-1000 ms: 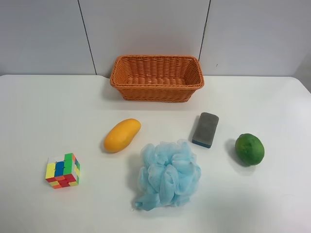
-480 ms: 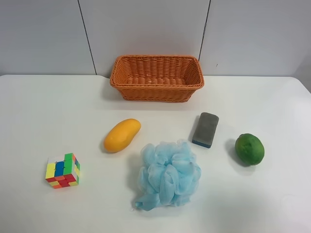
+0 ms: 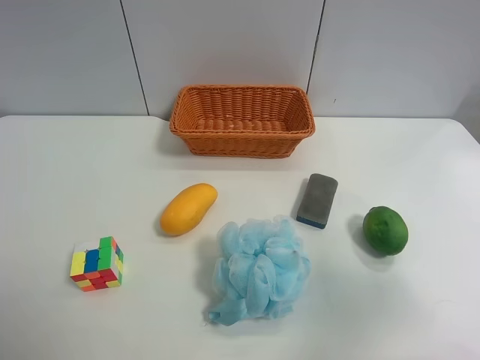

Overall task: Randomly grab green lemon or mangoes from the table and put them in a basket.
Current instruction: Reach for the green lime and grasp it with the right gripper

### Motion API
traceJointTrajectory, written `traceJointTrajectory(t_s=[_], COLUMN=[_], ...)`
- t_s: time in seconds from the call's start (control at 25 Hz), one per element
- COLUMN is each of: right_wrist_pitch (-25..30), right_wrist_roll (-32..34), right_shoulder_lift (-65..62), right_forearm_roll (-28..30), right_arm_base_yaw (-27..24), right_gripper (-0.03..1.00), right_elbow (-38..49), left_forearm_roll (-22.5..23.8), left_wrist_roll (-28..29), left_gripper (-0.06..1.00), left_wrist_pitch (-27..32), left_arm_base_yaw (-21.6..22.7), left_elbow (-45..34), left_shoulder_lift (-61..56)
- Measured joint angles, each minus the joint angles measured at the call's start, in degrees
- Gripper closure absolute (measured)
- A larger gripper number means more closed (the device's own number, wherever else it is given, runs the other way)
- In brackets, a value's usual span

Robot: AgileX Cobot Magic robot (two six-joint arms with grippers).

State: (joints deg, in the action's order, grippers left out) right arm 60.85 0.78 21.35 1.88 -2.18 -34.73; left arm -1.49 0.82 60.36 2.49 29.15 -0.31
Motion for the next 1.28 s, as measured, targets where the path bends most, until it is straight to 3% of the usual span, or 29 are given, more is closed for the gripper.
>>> traceJointTrajectory(t_s=[0.24,0.48,0.72,0.92,1.28], right_wrist_pitch=[-1.1,-1.5,-2.1,-6.0,-15.8], right_wrist_roll=[-2.9,-2.9,-2.9,-1.9,-6.3], right_shoulder_lift=[13.7,22.8,29.7,38.3,54.8], right_forearm_roll=[6.9,10.3,10.0,9.4,-1.1], right_arm_base_yaw=[0.0,0.0,0.0,0.0,0.0], right_gripper=[0.14,0.13,0.13,0.13,0.13], right_elbow=[-8.9,-9.9,-9.9,-9.9,-9.9], left_forearm_roll=[0.0,0.0,0.0,0.0,0.0], left_wrist_roll=[0.0,0.0,0.0,0.0,0.0], left_gripper=[-0.05,-0.05,-0.05,-0.05,-0.05], left_wrist_pitch=[0.0,0.0,0.0,0.0,0.0], left_arm_base_yaw=[0.0,0.0,0.0,0.0,0.0], left_elbow=[0.0,0.0,0.0,0.0,0.0], left_shoulder_lift=[0.0,0.0,0.0,0.0,0.0])
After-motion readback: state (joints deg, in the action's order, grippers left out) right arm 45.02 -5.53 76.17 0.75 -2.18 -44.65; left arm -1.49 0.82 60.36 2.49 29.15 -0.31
